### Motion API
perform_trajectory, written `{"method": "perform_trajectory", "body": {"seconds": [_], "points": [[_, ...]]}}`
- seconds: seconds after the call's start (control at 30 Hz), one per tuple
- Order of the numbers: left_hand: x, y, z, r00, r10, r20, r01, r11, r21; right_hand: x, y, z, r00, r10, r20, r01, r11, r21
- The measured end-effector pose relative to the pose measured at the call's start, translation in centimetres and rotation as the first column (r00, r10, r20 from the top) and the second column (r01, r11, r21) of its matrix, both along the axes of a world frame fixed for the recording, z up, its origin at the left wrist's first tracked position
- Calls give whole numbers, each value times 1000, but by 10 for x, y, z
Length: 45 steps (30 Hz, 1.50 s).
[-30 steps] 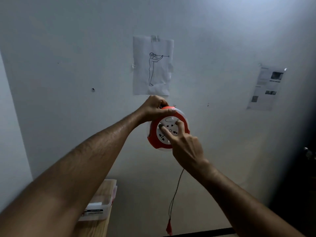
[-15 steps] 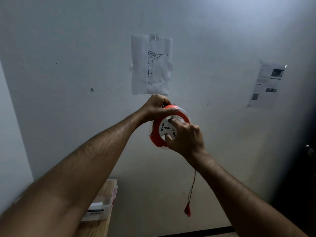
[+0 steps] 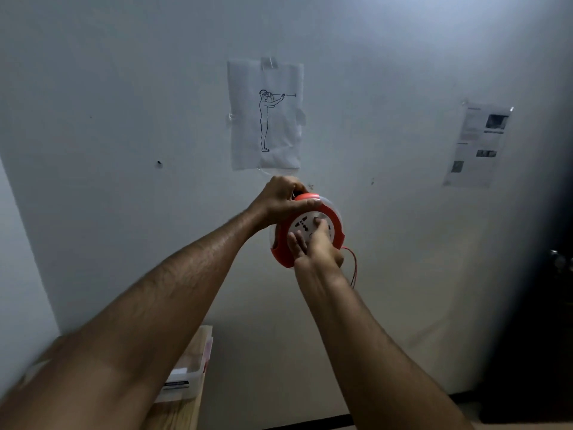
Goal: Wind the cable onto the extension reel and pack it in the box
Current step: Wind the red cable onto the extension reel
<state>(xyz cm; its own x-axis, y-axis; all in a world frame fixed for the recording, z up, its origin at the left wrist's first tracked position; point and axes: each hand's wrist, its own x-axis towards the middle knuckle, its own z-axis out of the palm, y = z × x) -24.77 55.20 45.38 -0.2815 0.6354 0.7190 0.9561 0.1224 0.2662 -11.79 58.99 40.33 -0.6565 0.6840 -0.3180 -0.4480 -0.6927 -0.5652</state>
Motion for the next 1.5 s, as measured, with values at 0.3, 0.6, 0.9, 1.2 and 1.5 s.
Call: {"method": "perform_trajectory", "body": {"seconds": [0.3, 0.6, 0.9, 1.2, 1.5], "points": [[-12, -8, 0, 1000, 11, 13, -11, 1000, 12, 5, 5, -4, 996, 69, 48, -80, 953, 293], [-18, -13, 4, 1000, 12, 11, -12, 1000, 5, 23, 57, -49, 858, -451, -245, -290, -820, 492], [-15, -8, 6, 999, -22, 28, 22, 1000, 0, 21, 70, -26, 835, -407, -371, -356, -913, 200], [-10, -2, 7, 1000, -2, -3, 2, 1000, -11, 11, 69, -17, 863, -412, -293, -258, -857, 446], [-2, 3, 10, 999, -11, 50, 6, 995, 99, 9, 36, -18, 865, -496, -79, 45, -80, 996]]}}
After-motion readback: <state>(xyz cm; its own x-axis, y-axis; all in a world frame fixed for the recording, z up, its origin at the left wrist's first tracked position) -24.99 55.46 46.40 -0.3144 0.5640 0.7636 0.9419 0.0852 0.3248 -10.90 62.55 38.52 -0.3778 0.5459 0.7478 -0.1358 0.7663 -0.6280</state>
